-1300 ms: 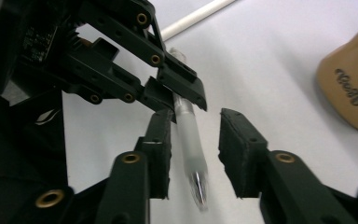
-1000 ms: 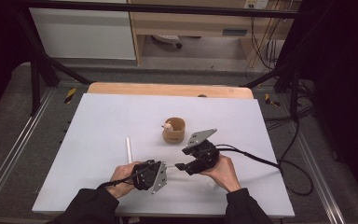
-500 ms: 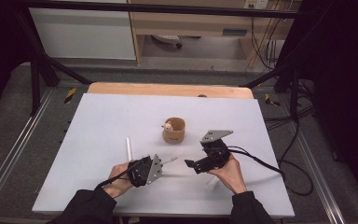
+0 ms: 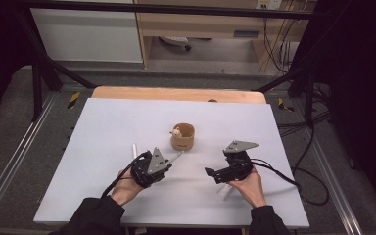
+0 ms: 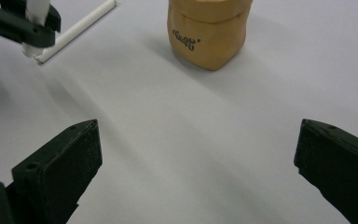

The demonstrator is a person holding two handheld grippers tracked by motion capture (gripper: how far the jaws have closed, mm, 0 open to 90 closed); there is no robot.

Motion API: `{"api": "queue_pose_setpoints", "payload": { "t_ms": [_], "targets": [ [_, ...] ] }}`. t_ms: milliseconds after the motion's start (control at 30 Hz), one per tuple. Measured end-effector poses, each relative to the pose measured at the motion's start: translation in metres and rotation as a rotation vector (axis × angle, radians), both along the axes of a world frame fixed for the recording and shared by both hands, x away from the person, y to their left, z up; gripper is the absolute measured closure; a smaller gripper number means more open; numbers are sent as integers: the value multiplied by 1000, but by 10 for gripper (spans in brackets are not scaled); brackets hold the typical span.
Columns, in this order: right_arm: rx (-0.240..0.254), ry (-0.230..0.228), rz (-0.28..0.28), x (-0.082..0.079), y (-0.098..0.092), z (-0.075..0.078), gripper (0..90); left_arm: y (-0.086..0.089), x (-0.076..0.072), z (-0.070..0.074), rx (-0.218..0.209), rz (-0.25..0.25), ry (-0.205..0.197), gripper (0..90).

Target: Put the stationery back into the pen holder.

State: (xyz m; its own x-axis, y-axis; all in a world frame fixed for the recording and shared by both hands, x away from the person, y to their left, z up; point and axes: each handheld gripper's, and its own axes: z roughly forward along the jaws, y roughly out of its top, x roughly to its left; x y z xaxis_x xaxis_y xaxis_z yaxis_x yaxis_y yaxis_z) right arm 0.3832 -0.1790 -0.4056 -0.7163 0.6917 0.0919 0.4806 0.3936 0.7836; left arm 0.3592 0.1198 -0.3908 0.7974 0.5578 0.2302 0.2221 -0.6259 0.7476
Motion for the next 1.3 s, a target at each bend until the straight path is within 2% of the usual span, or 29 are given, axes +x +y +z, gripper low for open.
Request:
{"api": "queue_pose_setpoints", "payload": {
  "t_ms": [200, 400, 900, 1100, 1300],
  "targets": [
    [1, 6, -25, -3, -10, -7, 13, 3, 9, 11, -106, 57, 51, 786],
    [3, 25, -37, -6, -19, -14, 16, -2, 19, 18, -169, 90, 91, 787],
    [24, 17, -65, -11, -37, -20, 13, -26, 45, 40, -236, 131, 109, 786],
    [15, 17, -65, -13, -41, -21, 13, -35, 58, 49, -270, 151, 108, 786],
    [10, 15, -62, -14, -42, -21, 13, -46, 69, 53, -293, 164, 120, 786]
  ]
}}
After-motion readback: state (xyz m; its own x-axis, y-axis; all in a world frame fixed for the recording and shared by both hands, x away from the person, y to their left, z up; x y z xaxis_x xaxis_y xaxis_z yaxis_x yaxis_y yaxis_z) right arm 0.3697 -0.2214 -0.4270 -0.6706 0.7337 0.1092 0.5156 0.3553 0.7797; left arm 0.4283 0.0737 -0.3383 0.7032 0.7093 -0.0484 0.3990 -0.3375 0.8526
